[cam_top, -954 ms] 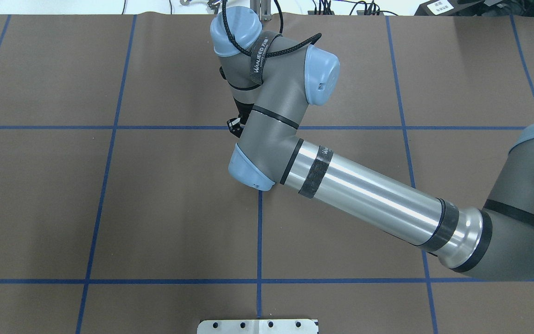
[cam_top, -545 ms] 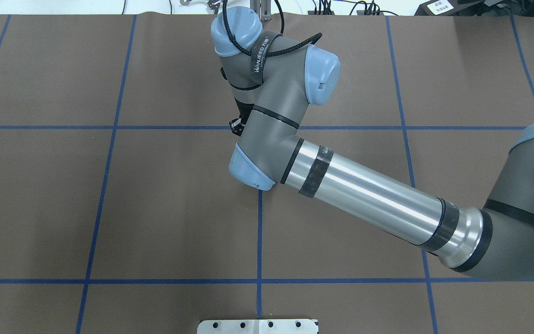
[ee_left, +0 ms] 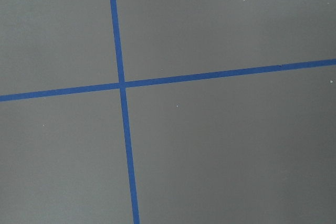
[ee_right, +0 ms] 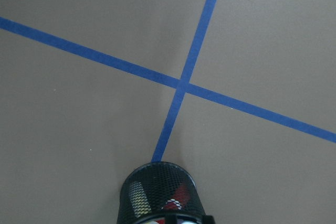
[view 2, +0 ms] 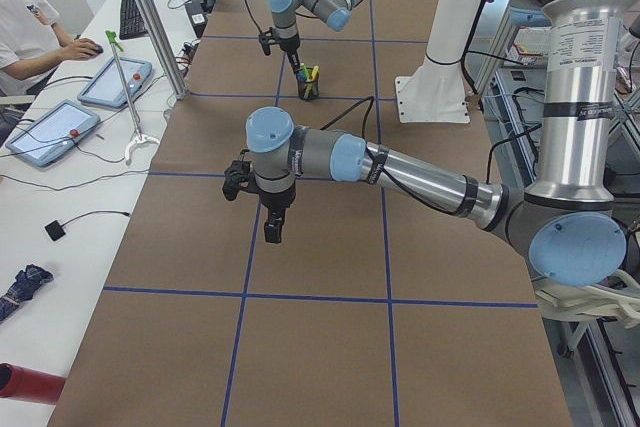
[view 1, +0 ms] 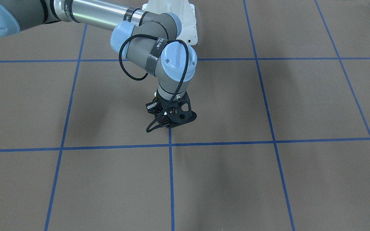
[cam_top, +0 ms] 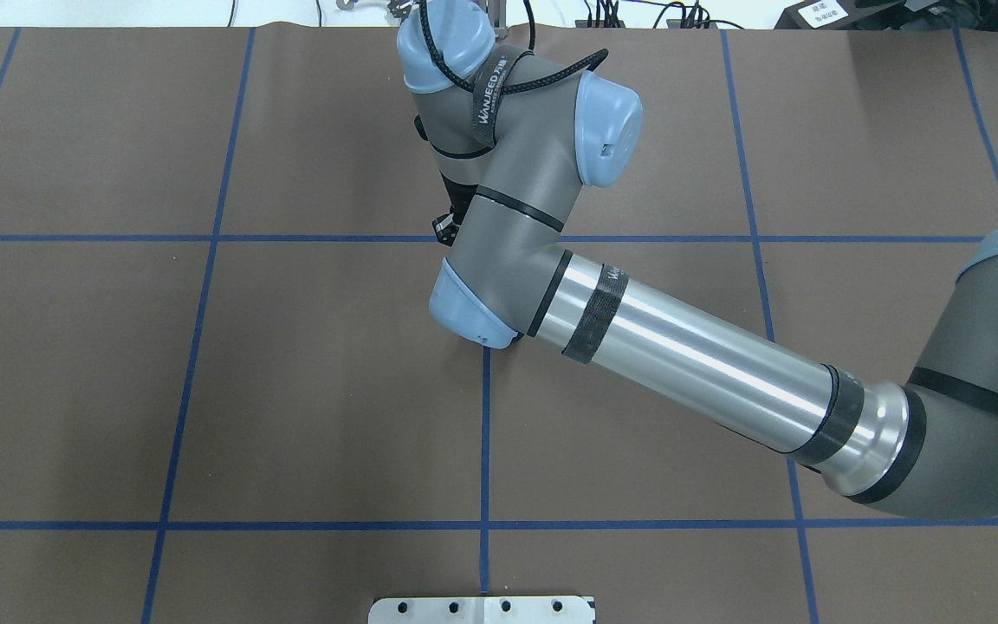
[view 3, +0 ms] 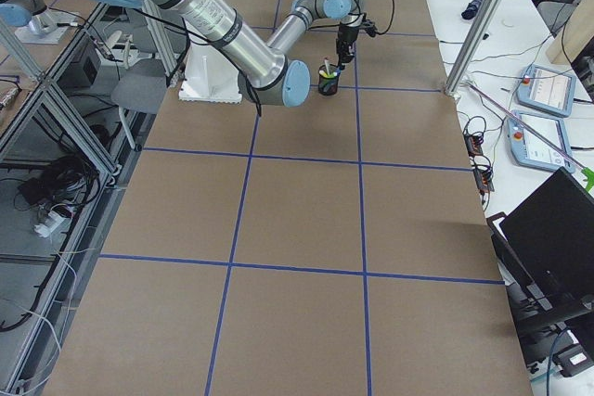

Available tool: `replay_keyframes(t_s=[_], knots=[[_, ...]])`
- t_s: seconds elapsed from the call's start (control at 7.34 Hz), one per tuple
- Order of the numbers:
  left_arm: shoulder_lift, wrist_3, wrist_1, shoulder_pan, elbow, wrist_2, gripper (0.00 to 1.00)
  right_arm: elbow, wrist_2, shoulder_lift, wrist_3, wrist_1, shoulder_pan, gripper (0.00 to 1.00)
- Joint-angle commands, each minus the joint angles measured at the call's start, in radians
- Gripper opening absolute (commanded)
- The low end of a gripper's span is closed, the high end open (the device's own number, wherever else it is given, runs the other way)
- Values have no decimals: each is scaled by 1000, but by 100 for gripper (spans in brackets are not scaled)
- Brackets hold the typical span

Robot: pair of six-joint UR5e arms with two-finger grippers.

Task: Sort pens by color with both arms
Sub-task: 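Lower the right gripper and grasp the blue marker in the cup, then lift the blue marker out of the cup with the right gripper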

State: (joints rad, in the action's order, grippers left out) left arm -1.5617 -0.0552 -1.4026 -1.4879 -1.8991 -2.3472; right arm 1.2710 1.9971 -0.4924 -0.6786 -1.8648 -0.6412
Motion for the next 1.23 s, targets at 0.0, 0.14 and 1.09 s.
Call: replay_keyframes(t_s=[0.0, 0.14, 1.09], knots=[[0, 0, 1, 0, 0, -1, 100, 133, 3, 2, 2, -116, -26, 0], [0, 0, 1, 0, 2, -1, 100, 212, 2, 0, 1, -155, -38, 0], [-8, 5, -4, 2, 5, 0, 100, 441, -364, -306, -226, 407, -74, 0]])
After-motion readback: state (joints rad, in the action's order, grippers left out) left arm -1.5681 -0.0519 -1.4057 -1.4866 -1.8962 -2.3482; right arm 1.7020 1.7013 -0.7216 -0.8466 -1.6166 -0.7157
